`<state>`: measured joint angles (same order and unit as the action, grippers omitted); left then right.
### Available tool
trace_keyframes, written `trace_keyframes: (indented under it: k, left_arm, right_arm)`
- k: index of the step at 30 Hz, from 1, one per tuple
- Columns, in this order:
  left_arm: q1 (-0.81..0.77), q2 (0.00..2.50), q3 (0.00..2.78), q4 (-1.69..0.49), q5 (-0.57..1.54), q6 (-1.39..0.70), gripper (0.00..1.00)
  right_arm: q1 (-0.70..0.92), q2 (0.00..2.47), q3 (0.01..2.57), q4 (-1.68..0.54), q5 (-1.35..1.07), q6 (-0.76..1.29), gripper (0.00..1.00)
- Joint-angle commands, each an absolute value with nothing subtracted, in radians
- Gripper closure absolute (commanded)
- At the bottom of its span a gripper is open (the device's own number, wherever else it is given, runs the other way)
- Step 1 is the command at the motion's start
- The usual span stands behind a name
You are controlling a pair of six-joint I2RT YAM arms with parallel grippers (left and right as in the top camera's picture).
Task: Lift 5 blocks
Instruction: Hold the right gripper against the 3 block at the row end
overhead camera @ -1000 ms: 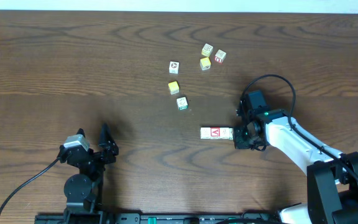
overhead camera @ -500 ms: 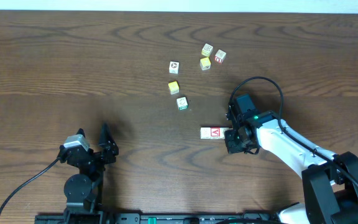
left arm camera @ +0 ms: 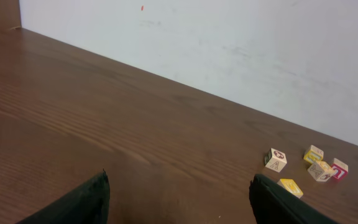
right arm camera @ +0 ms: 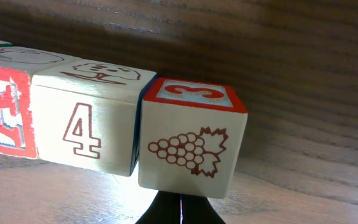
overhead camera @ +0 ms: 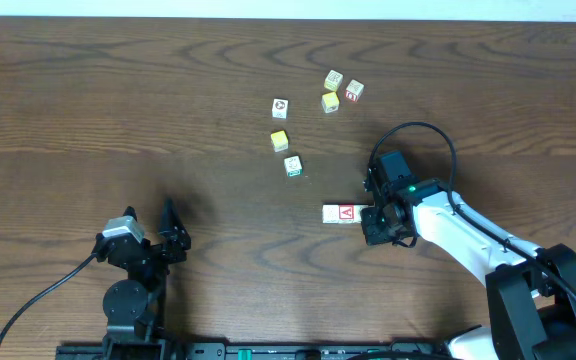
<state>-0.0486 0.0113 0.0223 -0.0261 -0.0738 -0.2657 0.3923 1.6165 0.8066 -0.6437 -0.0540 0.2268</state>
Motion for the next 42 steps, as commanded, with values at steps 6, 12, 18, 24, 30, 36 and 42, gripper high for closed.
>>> trace_keyframes:
  k: [6,12,18,24,30,36,42]
  left_arm:
    - [-0.047,0.01,0.004,-0.067,-0.087,-0.267,0.27]
    - [-0.047,0.01,0.004,-0.067,-0.087,-0.267,0.28]
    - [-0.047,0.01,0.004,-0.067,-0.087,-0.267,0.27]
    - [-0.047,0.01,0.004,-0.067,-0.087,-0.267,0.27]
    - [-0.047,0.01,0.004,-0.067,-0.087,-0.267,0.27]
    - [-0.047,0.01,0.004,-0.067,-0.087,-0.267,0.28]
    - [-0.047,0.01,0.004,-0.067,-0.087,-0.267,0.27]
  right_arm:
    - [0.4,1.618,0.8,-0.641,-0.05,0.231,0.99]
    - [0.4,1.618,0.8,-0.639,-0.05,0.231,0.99]
    - [0.4,1.618,0.8,-0.632,-0.051,0.231,0.99]
    - [0.4,1.618,0.8,-0.632,-0.051,0.231,0.99]
    - [0.402,1.618,0.8,-0.632,-0.062,0.231,0.99]
    - [0.402,1.618,0.8,-0.632,-0.062,0.231,0.99]
    - [0.407,1.618,0.8,-0.63,-0.062,0.231,0.99]
